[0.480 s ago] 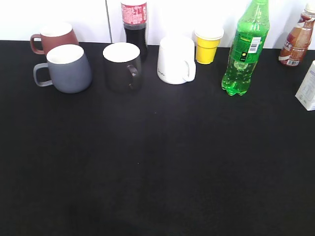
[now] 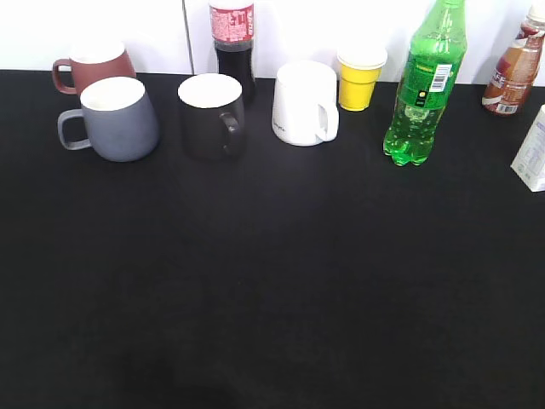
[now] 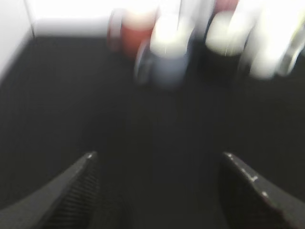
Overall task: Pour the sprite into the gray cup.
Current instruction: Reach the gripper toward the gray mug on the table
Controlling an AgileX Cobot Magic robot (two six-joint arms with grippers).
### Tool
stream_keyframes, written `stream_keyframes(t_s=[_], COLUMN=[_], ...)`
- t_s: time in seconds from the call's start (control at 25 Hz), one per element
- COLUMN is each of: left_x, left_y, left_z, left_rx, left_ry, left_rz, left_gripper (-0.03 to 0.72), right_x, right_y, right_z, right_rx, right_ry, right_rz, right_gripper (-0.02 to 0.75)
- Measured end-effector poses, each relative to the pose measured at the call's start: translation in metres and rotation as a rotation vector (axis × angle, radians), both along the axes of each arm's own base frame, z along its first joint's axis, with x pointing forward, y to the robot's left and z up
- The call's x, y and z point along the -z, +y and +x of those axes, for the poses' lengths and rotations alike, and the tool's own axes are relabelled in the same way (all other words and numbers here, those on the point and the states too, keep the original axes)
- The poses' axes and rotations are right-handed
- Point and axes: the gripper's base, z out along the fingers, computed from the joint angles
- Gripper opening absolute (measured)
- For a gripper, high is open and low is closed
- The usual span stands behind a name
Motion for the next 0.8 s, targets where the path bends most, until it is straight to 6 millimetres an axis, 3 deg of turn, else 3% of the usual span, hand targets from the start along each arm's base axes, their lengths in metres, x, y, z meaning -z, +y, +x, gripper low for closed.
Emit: stream_keyframes(t_s=[0.04, 0.12, 0.24, 0.32, 0.44, 0.6, 0.68, 0.8], left_x=[-0.01, -0.013, 0.007, 0.022, 0.061, 0.123, 0.144, 0.158], left_y=[0.002, 0.006, 0.009, 0.009, 0.003, -0.01, -0.02, -0.025], left_z=[0.006, 0.037, 0.1, 0.139, 0.195, 0.237, 0.255, 0.289], left_rx=[-0.028, -0.071, -0.124, -0.126, -0.076, -0.011, 0.045, 0.044], left_ry=[-0.111, -0.224, -0.251, -0.252, -0.154, -0.033, 0.002, -0.006], left_rz=[0.002, -0.004, -0.001, 0.08, 0.134, 0.143, 0.156, 0.151], left_gripper=[0.587, 0.586, 0.571, 0.504, 0.47, 0.501, 0.501, 0.477], right_x=[0.0, 0.0, 0.0, 0.0, 0.0, 0.0, 0.0, 0.0], right_y=[0.0, 0.0, 0.0, 0.0, 0.0, 0.0, 0.0, 0.0], right_z=[0.0, 0.0, 0.0, 0.0, 0.0, 0.0, 0.0, 0.0], right_rx=[0.0, 0.0, 0.0, 0.0, 0.0, 0.0, 0.0, 0.0], right_ry=[0.0, 0.0, 0.0, 0.0, 0.0, 0.0, 0.0, 0.0], right_rz=[0.0, 0.0, 0.0, 0.0, 0.0, 0.0, 0.0, 0.0], right_gripper=[0.585, 0.585, 0.585, 0.585, 0.585, 0.585, 0.585, 0.585])
